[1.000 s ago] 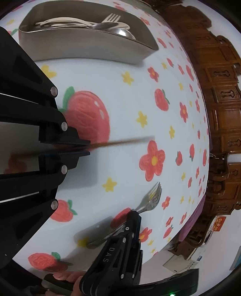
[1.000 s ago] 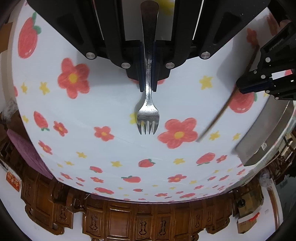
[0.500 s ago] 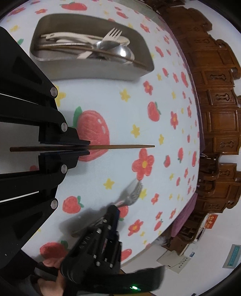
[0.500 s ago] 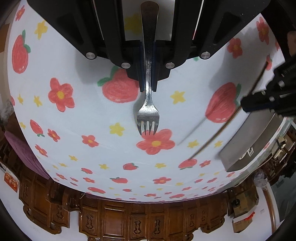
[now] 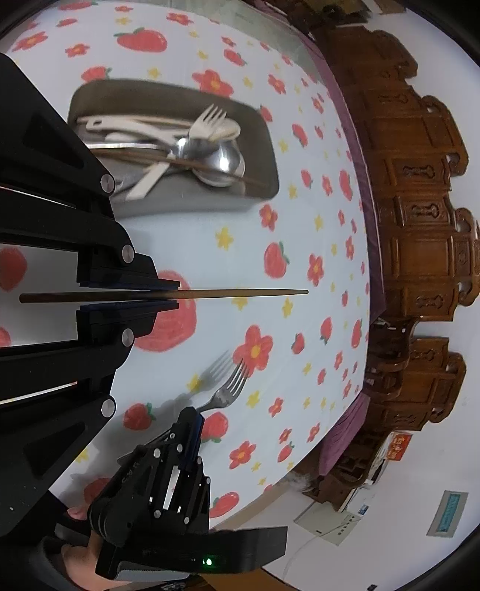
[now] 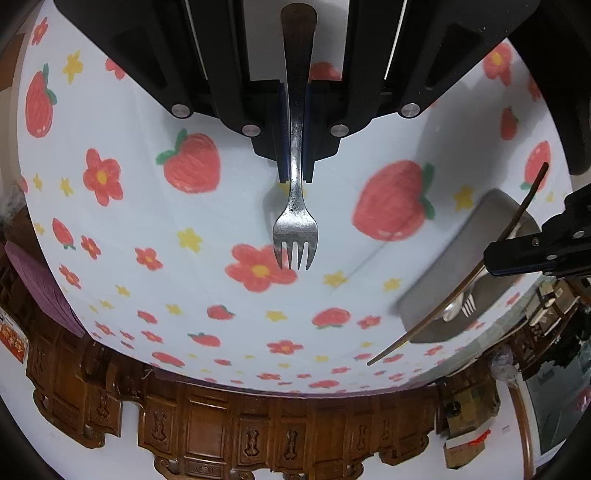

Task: Organize utensils
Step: 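Lower the chopstick into the tray and open the left gripper while the right carries the fork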

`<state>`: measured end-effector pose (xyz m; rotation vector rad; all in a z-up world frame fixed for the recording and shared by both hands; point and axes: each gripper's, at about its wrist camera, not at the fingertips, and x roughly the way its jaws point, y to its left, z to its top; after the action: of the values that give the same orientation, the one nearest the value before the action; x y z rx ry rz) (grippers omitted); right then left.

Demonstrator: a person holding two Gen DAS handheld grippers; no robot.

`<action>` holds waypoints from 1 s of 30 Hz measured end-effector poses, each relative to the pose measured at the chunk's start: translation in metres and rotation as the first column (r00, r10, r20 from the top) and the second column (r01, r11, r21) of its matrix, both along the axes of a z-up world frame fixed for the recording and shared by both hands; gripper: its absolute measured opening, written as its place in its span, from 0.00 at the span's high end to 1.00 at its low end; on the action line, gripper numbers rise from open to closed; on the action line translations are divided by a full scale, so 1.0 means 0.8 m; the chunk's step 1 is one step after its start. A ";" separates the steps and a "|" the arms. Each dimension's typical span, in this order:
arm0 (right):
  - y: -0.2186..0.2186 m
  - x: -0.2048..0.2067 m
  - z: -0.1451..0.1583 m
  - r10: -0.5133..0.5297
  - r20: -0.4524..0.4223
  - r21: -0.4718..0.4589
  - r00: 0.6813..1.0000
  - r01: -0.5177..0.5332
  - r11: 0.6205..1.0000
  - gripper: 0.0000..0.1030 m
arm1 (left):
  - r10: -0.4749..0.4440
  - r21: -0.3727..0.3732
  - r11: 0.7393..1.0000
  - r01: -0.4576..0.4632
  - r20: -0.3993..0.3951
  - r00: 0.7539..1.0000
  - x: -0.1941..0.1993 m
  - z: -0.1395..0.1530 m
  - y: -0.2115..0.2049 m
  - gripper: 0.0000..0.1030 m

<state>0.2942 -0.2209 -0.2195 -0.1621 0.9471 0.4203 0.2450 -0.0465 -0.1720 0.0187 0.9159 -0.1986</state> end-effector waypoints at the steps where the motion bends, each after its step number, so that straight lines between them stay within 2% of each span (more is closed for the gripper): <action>1: 0.003 -0.001 0.005 0.000 0.008 0.006 1.000 0.000 1.000 0.92 | 0.005 0.001 1.000 -0.005 0.005 1.000 -0.001 0.003 0.006 0.96; 11: 0.039 -0.003 0.053 0.031 0.072 0.024 0.997 -0.033 0.999 0.92 | 0.024 0.035 0.999 -0.025 0.022 0.999 0.007 0.022 0.068 0.96; 18: 0.066 0.003 0.067 0.055 0.089 0.021 0.995 -0.057 0.998 0.92 | 0.052 0.045 0.998 -0.052 0.011 0.999 0.022 0.025 0.122 0.96; 23: 0.080 0.006 0.066 0.061 0.084 0.020 0.995 -0.063 0.998 0.92 | 0.050 0.059 0.997 -0.049 -0.013 0.999 0.030 0.010 0.141 0.96; 30: 0.099 0.008 0.055 0.081 0.066 0.006 0.995 -0.081 0.997 0.92 | 0.060 0.062 0.997 -0.056 -0.069 0.996 0.037 -0.028 0.150 0.96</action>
<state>0.3004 -0.1415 -0.1759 -0.2060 0.8762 0.4908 0.2750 0.0735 -0.1940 0.0406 0.9913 -0.1184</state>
